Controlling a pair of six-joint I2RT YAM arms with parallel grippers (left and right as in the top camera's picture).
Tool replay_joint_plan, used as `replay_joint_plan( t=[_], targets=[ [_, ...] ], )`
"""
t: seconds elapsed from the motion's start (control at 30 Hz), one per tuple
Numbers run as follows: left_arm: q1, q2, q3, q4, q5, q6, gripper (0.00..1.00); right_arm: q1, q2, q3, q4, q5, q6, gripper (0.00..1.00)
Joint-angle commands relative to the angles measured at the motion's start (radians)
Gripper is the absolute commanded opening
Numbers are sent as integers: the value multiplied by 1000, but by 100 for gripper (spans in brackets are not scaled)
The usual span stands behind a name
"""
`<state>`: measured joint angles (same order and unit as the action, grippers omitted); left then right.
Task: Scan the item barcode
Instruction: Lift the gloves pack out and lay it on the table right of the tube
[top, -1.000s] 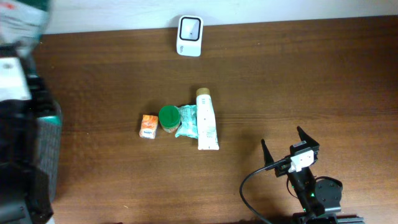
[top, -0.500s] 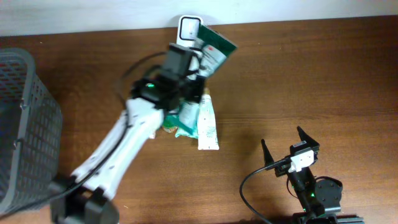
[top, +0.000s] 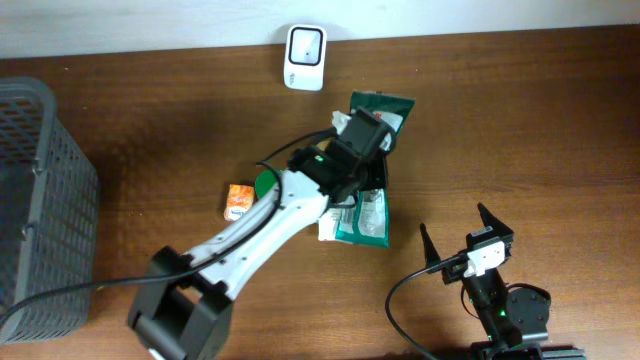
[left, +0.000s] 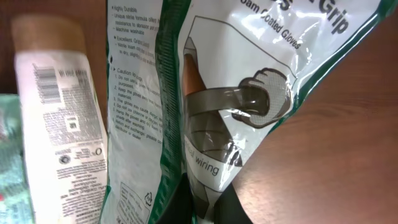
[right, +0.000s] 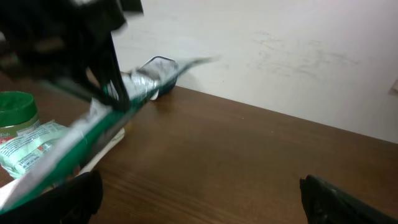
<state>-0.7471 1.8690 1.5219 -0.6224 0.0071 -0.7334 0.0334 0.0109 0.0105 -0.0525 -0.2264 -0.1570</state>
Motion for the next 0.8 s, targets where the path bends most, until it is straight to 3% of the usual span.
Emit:
replay_joint_plan(
  t=[0.0, 0.03, 0.1, 0.13, 0.2, 0.3, 0.47, 0.63, 0.77],
  targets=[
    [-13, 58, 2, 5, -60, -67, 0, 6, -8, -5, -3, -2, 4, 98],
    [-13, 63, 2, 8, -60, -67, 0, 6, -8, -5, -3, -2, 4, 98],
    [-13, 63, 2, 10, -60, -66, 58, 6, -8, -5, -3, -2, 4, 98],
    [-13, 63, 2, 16, -60, -66, 82, 6, -8, -5, -3, -2, 4, 98],
    [-11, 63, 2, 16, -59, -58, 96, 6, -8, -5, -3, -2, 4, 98],
    [0, 49, 6, 16, -59, -31, 100, 6, -8, -5, -3, -2, 4, 98],
    [77, -57, 16, -46, -48, 183, 99, 6, -8, -5, -3, -2, 4, 98],
    [269, -241, 18, -173, 65, 369, 99, 6, -8, -5, -3, -1, 4, 98],
    [528, -385, 18, -293, 150, 577, 99, 6, -8, -5, -3, -2, 4, 98]
  ],
)
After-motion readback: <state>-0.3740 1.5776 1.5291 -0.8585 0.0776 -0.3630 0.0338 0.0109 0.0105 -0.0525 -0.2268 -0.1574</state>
